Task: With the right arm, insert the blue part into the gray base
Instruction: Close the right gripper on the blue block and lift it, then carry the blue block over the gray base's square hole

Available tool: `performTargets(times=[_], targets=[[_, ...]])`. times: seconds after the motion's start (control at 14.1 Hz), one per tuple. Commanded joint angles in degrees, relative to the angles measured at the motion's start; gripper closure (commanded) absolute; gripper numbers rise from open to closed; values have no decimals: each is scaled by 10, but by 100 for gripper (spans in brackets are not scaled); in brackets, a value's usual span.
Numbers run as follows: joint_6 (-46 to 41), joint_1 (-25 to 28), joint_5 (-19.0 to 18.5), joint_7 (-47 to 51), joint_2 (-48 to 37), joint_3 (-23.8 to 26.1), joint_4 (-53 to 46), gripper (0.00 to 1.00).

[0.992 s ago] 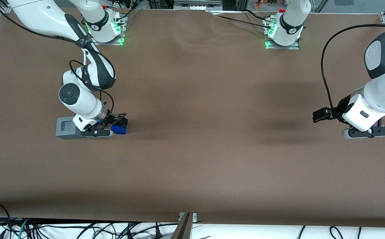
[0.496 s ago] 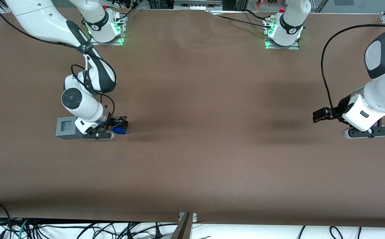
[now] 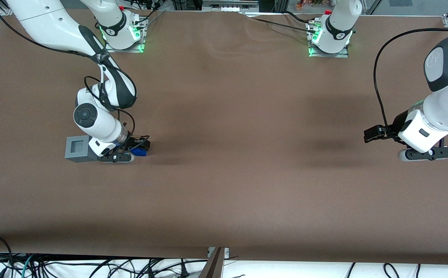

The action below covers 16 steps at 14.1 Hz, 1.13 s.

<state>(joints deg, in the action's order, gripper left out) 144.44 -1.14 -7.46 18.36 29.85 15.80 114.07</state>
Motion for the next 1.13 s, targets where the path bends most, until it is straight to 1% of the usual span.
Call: performTargets(times=[0.0, 0.07, 0.35, 0.64, 0.92, 1.06], targets=[[4, 4, -16, 16, 12, -2, -10, 61], [4, 4, -16, 16, 12, -2, -10, 75], [2, 4, -17, 15, 12, -2, -10, 100], [-13, 2, -19, 8, 6, -5, -17, 100], [-67, 0, -21, -1, -22, -5, -28, 100], [-112, -1, -21, -30, -44, -9, -40, 100]])
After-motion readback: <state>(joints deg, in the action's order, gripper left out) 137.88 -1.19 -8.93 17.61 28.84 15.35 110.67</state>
